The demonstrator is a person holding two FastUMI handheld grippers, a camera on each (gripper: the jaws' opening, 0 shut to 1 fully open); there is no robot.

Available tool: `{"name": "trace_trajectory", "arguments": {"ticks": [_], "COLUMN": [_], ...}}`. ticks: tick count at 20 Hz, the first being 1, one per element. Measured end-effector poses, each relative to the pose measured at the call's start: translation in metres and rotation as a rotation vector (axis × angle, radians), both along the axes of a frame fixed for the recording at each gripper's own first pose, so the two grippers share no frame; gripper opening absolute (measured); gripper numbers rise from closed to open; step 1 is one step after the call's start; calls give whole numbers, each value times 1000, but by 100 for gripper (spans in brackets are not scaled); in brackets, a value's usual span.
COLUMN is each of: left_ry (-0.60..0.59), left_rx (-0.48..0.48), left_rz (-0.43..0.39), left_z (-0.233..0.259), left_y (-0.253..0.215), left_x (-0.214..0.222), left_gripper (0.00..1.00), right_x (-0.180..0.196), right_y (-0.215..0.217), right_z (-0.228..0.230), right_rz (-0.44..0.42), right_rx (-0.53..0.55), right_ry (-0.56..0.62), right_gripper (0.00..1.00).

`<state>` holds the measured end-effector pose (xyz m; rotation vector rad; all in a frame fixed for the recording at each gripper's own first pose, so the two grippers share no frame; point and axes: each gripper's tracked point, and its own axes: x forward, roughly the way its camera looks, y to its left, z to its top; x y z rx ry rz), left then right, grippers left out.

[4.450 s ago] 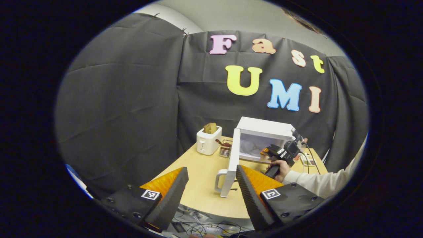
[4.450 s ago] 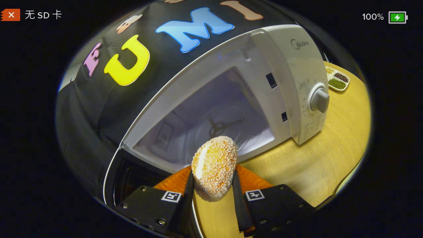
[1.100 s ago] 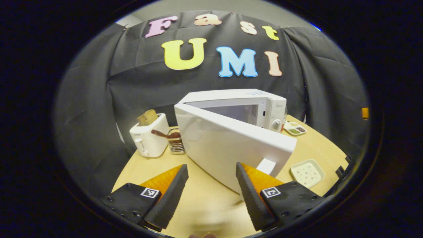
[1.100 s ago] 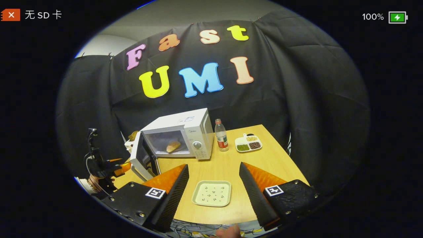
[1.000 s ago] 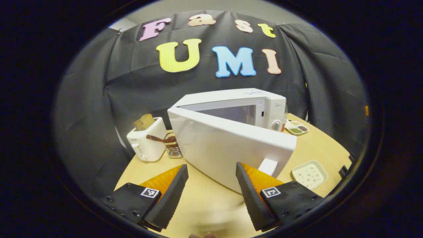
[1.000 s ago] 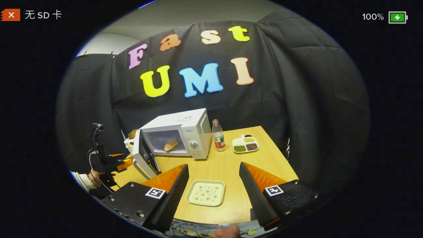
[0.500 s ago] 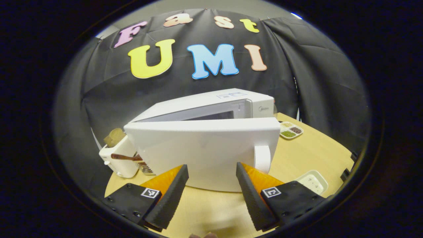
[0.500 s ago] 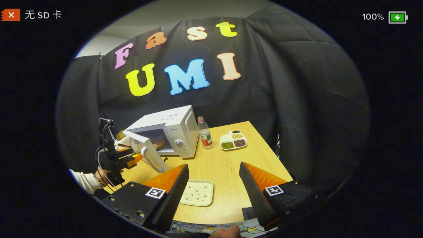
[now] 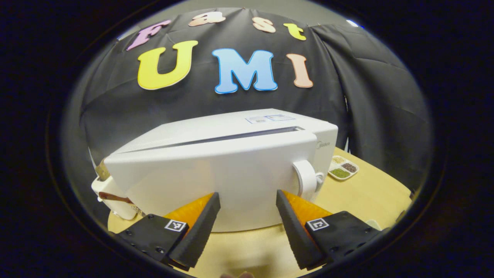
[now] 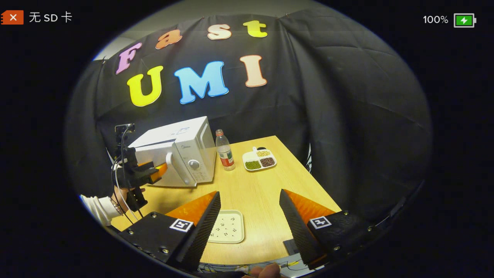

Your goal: Open the microwave oven with the left hand, put the food in, and close the microwave oven.

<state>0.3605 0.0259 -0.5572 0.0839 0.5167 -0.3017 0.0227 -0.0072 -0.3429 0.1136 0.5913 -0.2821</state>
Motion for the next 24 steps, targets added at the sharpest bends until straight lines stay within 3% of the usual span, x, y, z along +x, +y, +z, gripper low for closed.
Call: {"name": "trace_trajectory", "arguments": {"ticks": [2,5,7,9,16,20,24], "left_ry": [10,0,-12,39,50,-8,-82], "left_rx": [-43,-7,-31,-64,-74,-119,-149], "left_rz": [41,88,89,140,58,12,-31], "left_z": [-2,-3,-2,-5,17,78,149], "left_y": [-3,-1,-8,-8,-10,-14,-6], "left_x": [1,4,13,13,-12,-56,-100], "left_gripper": [96,98,97,96,96,96,96], "right_x": [3,9,10,7,-22,-28,-15], "right_y": [-2,-8,-10,-11,-18,-18,-10], "right_z": [-2,-1,5,11,26,38,50], "right_rz": [-25,-52,-69,-83,-150,-146,-89], "right_rx": [3,5,8,11,24,3,-14], "right_ry": [6,1,-13,-33,-90,-124,-146], "right_gripper": [94,94,94,94,94,94,94]}}
